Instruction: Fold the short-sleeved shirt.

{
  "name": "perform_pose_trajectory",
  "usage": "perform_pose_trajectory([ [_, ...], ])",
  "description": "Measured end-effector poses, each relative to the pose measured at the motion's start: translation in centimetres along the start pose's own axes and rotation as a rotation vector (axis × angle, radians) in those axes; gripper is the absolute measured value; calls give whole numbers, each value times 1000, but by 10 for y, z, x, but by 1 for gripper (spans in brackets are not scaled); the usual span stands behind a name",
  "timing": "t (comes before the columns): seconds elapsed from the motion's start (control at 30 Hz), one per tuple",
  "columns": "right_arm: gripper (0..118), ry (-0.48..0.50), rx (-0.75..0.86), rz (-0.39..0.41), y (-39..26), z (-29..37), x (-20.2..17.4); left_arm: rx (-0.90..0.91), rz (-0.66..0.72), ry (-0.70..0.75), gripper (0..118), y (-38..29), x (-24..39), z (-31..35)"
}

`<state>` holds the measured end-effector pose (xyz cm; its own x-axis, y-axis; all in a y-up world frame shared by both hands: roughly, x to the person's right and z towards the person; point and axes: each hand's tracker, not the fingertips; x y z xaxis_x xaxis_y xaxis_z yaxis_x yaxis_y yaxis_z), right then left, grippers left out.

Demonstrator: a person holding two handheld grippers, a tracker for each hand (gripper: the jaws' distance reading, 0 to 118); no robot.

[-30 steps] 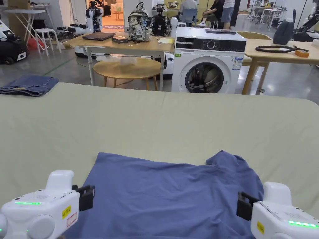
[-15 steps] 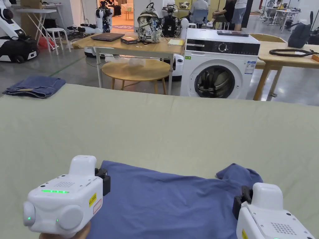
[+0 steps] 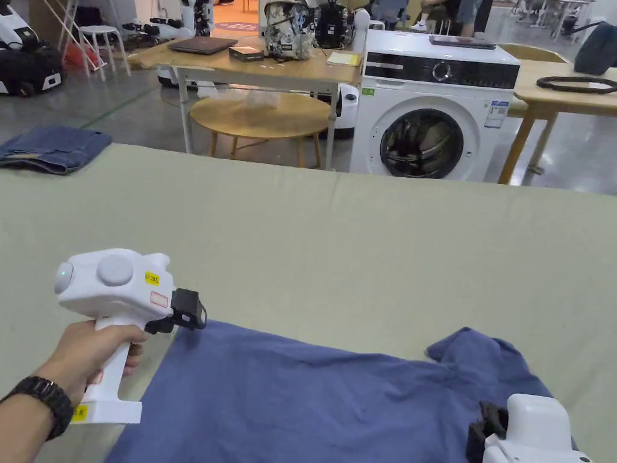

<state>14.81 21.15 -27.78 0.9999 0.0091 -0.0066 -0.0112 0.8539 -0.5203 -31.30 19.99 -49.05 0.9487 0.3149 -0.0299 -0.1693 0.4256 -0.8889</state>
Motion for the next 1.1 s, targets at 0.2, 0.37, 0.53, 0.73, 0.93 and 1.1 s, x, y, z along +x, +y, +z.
perform_pose_trajectory([
  [0.2, 0, -14, -33, 17, -8, -6, 4, -90, -38, 115, 62, -2, 20, -32],
  [0.37, 0, -33, -63, 10, -13, -7, 13, -41, -201, 254, 40, -1, 35, -40],
  [0.53, 0, -54, -108, -21, -11, -8, 31, 0, -272, 256, 0, -9, 46, -43],
  [0.73, 24, -78, -211, -67, 37, -29, 90, 81, -235, 208, 0, -23, 35, -18],
  [0.93, 66, -67, -301, -43, 81, -105, 148, 143, -211, 209, 0, -30, 28, 8],
  [1.1, 66, -38, -417, -78, 83, -159, 165, 154, -208, 219, 0, -29, 25, 15],
])
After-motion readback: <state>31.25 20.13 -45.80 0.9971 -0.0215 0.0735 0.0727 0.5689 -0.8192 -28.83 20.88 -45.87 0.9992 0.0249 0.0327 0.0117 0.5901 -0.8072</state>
